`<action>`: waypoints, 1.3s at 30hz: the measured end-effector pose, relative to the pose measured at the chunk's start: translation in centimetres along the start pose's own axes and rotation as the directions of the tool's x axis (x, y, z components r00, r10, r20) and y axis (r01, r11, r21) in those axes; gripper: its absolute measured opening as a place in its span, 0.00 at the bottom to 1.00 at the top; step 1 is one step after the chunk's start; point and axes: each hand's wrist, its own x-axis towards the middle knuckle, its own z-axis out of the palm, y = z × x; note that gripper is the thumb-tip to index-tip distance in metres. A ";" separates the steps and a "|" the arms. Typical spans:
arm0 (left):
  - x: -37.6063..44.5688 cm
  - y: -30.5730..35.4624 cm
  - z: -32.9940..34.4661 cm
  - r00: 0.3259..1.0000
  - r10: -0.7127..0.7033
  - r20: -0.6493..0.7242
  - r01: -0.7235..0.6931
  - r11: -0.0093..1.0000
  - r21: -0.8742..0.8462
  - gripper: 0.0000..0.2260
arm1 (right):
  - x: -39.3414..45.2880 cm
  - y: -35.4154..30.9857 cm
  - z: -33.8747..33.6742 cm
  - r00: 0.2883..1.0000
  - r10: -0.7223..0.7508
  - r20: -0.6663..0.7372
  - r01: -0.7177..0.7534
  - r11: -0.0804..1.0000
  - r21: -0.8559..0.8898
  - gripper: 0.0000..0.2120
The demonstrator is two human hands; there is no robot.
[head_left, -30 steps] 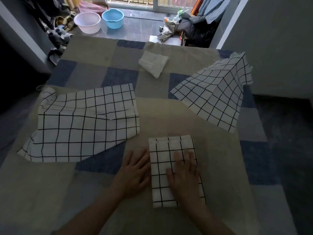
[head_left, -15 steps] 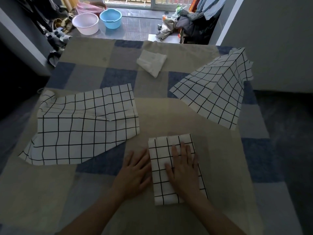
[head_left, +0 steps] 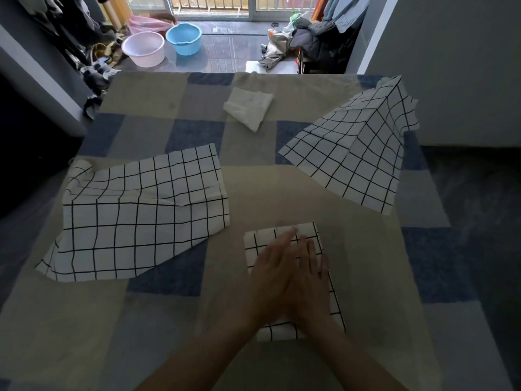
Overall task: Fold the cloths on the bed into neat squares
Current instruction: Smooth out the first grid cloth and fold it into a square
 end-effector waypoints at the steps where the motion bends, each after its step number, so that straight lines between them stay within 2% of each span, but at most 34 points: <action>1: -0.2 0.0 1.5 0.998 0.007 0.059 -0.011 0.998 0.062 0.23 | 0.0 0.1 0.0 1.000 -0.015 0.010 0.015 1.000 -0.013 0.45; 3: -1.2 -1.0 3.6 0.986 -0.094 0.135 0.075 0.988 0.137 0.24 | -0.1 0.2 -0.1 1.000 -0.023 0.009 0.023 1.000 -0.016 0.42; 6: -2.3 -2.6 4.0 0.961 -0.227 0.158 0.203 0.967 0.152 0.25 | -0.1 0.0 -0.2 1.000 -0.020 -0.005 0.020 1.000 -0.016 0.40; 9: -2.2 -2.9 3.6 0.951 -0.232 0.205 0.180 0.953 0.244 0.29 | -0.1 0.0 -0.1 1.000 -0.013 0.008 0.013 1.000 -0.028 0.38; 12: -1.8 -2.6 3.3 0.935 -0.259 0.244 0.193 0.944 0.266 0.30 | -0.2 0.0 -0.2 1.000 0.010 0.004 -0.010 1.000 -0.011 0.37; 20: -1.9 -2.5 3.1 0.932 -0.257 0.256 0.167 0.931 0.325 0.28 | -0.4 1.4 -0.3 1.000 -0.013 0.019 0.012 1.000 0.009 0.32; 26: -1.9 -2.8 3.9 0.937 -0.249 0.246 0.134 0.904 0.407 0.28 | -0.4 6.1 -1.9 0.994 0.105 -0.004 -0.106 0.994 -0.027 0.27; 29: -1.9 -2.7 3.9 0.940 -0.247 0.237 0.128 0.896 0.426 0.30 | -0.4 5.9 -2.9 0.988 0.147 -0.039 -0.147 0.989 0.010 0.28; 31: -1.9 -2.7 3.9 0.937 -0.255 0.240 0.134 0.894 0.427 0.30 | -1.0 3.9 -3.1 0.992 0.109 -0.059 -0.104 0.991 0.079 0.28; 34: -1.9 -3.0 4.1 0.934 -0.256 0.249 0.130 0.894 0.429 0.30 | -2.8 1.5 -1.5 1.000 -0.022 -0.007 0.023 0.991 0.128 0.27; 37: -2.0 -3.0 4.1 0.935 -0.246 0.254 0.121 0.897 0.426 0.30 | -3.4 3.0 -0.8 0.999 -0.028 0.036 0.025 0.997 0.070 0.26; 39: -2.1 -2.9 4.1 0.938 -0.241 0.249 0.121 0.902 0.414 0.29 | -3.7 4.3 -0.9 0.995 -0.079 0.056 0.078 0.997 0.017 0.26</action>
